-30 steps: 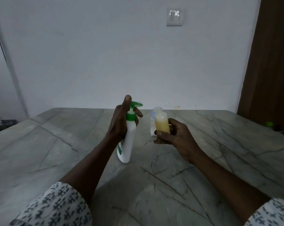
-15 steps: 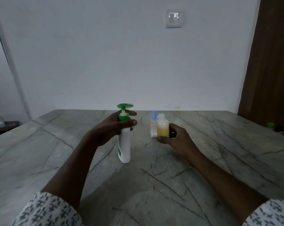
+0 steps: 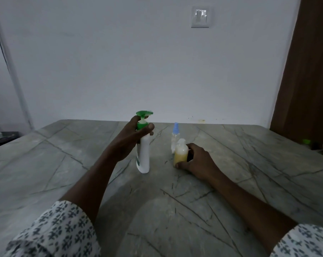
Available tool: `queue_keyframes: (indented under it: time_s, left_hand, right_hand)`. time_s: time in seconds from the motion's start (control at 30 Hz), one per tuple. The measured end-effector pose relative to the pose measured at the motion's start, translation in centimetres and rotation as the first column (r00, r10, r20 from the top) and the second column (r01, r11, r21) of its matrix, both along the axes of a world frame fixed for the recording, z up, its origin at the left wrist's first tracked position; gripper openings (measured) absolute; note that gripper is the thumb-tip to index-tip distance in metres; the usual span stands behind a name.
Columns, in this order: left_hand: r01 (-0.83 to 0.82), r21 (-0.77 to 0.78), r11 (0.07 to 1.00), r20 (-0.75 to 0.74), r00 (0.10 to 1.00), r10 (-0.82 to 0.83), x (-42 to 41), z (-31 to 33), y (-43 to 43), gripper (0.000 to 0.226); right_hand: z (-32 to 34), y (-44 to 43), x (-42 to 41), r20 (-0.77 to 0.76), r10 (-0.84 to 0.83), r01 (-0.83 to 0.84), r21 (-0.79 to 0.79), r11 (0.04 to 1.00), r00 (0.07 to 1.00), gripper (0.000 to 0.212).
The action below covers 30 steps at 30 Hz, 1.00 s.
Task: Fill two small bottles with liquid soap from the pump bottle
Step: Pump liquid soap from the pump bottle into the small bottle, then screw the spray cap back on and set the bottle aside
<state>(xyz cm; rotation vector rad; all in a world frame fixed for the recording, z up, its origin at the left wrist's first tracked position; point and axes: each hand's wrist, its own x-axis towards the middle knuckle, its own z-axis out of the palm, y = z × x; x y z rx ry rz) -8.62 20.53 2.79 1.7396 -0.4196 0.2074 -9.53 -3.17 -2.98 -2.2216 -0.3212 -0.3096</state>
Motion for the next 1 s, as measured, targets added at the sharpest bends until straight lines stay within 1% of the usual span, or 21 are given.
queue_keyframes:
  time_s: [0.07, 0.13, 0.2, 0.27, 0.4, 0.57, 0.6, 0.67, 0.7, 0.73, 0.77, 0.8, 0.83, 0.87, 0.9, 0.93, 0.97, 1.0]
  left_hand:
    - [0.030, -0.008, 1.000, -0.024, 0.999, -0.030, -0.2, 0.0, 0.3, 0.065]
    - [0.083, -0.014, 0.996, -0.050, 0.995, -0.084, -0.5, -0.2, 0.7, 0.078]
    - [0.112, 0.026, 0.993, -0.066, 0.992, -0.110, -0.6, -0.5, 1.1, 0.091]
    - [0.113, 0.056, 0.992, -0.078, 0.991, -0.109, -0.6, -0.9, 1.2, 0.103]
    - [0.105, 0.069, 0.992, -0.081, 0.992, -0.099, -0.4, -1.0, 1.3, 0.112]
    - [0.134, 0.057, 0.989, -0.101, 0.987, -0.128, -0.1, -1.3, 1.6, 0.134]
    - [0.139, 0.053, 0.989, -0.102, 0.986, -0.133, -0.2, -1.3, 1.7, 0.139]
    - [0.138, 0.012, 0.990, -0.106, 0.985, -0.136, -0.6, -1.0, 2.1, 0.156]
    - [0.120, -0.013, 0.993, -0.097, 0.988, -0.121, -1.0, -0.7, 2.3, 0.163]
    - [0.069, -0.019, 0.997, -0.054, 0.996, -0.070, -1.2, -0.2, 2.5, 0.164]
    - [-0.012, -0.011, 1.000, 0.030, 0.999, 0.012, -1.6, 0.3, 2.4, 0.158]
    - [-0.118, -0.008, 0.993, 0.137, 0.983, 0.118, -1.9, 0.9, 2.4, 0.146]
    - [-0.242, -0.020, 0.970, 0.263, 0.935, 0.239, -2.2, 1.4, 2.2, 0.128]
    - [-0.362, -0.063, 0.930, 0.406, 0.842, 0.355, -2.5, 1.9, 2.0, 0.102]
    - [-0.459, -0.124, 0.880, 0.549, 0.707, 0.446, -3.0, 2.3, 1.6, 0.070]
    - [-0.502, -0.168, 0.849, 0.661, 0.582, 0.475, -4.0, 2.8, 0.9, 0.043]
    - [-0.500, -0.170, 0.849, 0.732, 0.513, 0.448, -5.2, 3.0, -0.1, 0.030]
    - [-0.473, -0.143, 0.869, 0.767, 0.502, 0.399, -6.3, 2.9, -1.2, 0.032]
  right_hand:
    - [-0.1, 0.2, 0.1, -0.001, 0.000, 0.000, -0.003, 1.000, 1.000, 0.073]
    - [-0.2, 0.3, 0.2, 0.002, 0.001, -0.001, -0.012, 1.000, 1.000, 0.077]
    - [-0.2, 0.3, 0.2, 0.007, 0.003, -0.003, -0.019, 1.000, 1.000, 0.078]
    - [-0.2, 0.3, 0.2, 0.014, 0.002, -0.002, -0.035, 0.999, 1.000, 0.080]
    - [-0.1, 0.3, 0.0, 0.005, 0.017, -0.016, -0.056, 0.998, 1.000, 0.081]
    - [-0.2, 0.5, -0.1, -0.001, 0.019, -0.019, -0.059, 0.998, 1.000, 0.081]
    - [-0.3, 0.5, 0.0, -0.005, 0.019, -0.019, -0.057, 0.998, 1.000, 0.082]
    - [-0.3, 0.5, -0.1, -0.018, 0.020, -0.020, -0.039, 0.999, 1.000, 0.088]
    - [-0.1, 0.5, -0.2, -0.022, 0.017, -0.018, -0.021, 1.000, 1.000, 0.092]
    - [0.0, 0.4, -0.2, -0.017, 0.009, -0.009, 0.001, 1.000, 1.000, 0.094]
    - [0.2, 0.3, -0.3, 0.002, -0.003, 0.003, 0.020, 1.000, 1.000, 0.093]
    - [0.3, 0.2, -0.3, 0.031, -0.014, 0.013, 0.041, 0.999, 0.999, 0.089]
    - [0.4, 0.1, -0.3, 0.065, -0.019, 0.014, 0.066, 0.998, 0.998, 0.082]
    - [0.4, -0.1, -0.2, 0.093, -0.019, 0.010, 0.094, 0.995, 0.995, 0.074]
    - [0.5, -0.3, -0.2, 0.120, -0.022, 0.008, 0.118, 0.993, 0.993, 0.064]
    - [0.7, -0.5, -0.1, 0.147, -0.034, 0.013, 0.144, 0.989, 0.989, 0.054]
    - [0.9, -0.7, -0.1, 0.174, -0.055, 0.023, 0.182, 0.983, 0.983, 0.043]
    - [1.2, -1.1, 0.0, 0.191, -0.078, 0.031, 0.240, 0.970, 0.978, 0.034]
